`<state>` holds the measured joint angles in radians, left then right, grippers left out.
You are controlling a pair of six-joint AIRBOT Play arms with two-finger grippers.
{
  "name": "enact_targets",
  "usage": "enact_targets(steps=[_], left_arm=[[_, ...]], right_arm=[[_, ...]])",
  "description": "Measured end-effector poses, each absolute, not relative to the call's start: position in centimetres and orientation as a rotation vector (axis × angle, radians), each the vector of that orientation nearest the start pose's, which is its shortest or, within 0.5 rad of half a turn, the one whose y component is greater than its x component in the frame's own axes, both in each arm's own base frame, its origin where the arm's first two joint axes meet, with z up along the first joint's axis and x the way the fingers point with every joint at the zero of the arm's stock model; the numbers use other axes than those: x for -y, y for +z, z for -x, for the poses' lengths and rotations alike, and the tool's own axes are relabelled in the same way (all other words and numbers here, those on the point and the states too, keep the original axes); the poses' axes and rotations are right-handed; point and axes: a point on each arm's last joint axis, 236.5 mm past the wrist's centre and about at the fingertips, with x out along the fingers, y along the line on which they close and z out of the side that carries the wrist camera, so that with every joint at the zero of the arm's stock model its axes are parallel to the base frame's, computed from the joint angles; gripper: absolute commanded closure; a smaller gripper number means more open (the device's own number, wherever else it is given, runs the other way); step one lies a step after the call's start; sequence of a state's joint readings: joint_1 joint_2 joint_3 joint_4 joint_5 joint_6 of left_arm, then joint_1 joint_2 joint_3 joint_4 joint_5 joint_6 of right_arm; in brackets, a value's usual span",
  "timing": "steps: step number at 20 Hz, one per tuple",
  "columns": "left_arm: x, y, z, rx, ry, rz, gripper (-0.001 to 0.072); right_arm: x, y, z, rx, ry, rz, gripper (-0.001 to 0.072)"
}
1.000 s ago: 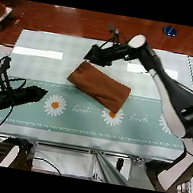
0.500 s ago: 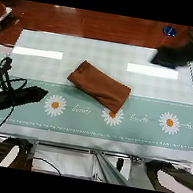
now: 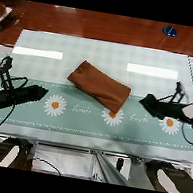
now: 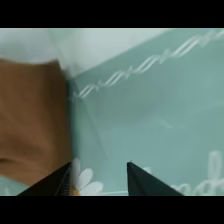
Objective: Fold the shirts.
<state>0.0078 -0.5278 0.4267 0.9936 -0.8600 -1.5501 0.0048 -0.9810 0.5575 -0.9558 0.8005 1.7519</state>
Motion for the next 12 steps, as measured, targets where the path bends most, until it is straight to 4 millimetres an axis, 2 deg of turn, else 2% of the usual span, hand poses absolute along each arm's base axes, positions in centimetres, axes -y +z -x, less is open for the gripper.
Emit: enact_targets(steps=[2,5,12], left_arm=[[9.5,1.8,-26.4,-0.931,-0.221,0.543,0.0693],[9.5,1.7,-26.5,-0.933,-0.218,0.543,0.0693],[9.5,1.6,-26.6,-0.932,-0.216,0.545,0.0693]], right_arm=[[-11.8,-6.7,-30.2,-1.271,0.057,-0.874,0.0304],[-14.1,-8.2,-30.6,-1.368,0.128,-0.933,0.0304],[-19.0,-9.2,-33.3,-1.481,0.284,-0.908,0.0307]])
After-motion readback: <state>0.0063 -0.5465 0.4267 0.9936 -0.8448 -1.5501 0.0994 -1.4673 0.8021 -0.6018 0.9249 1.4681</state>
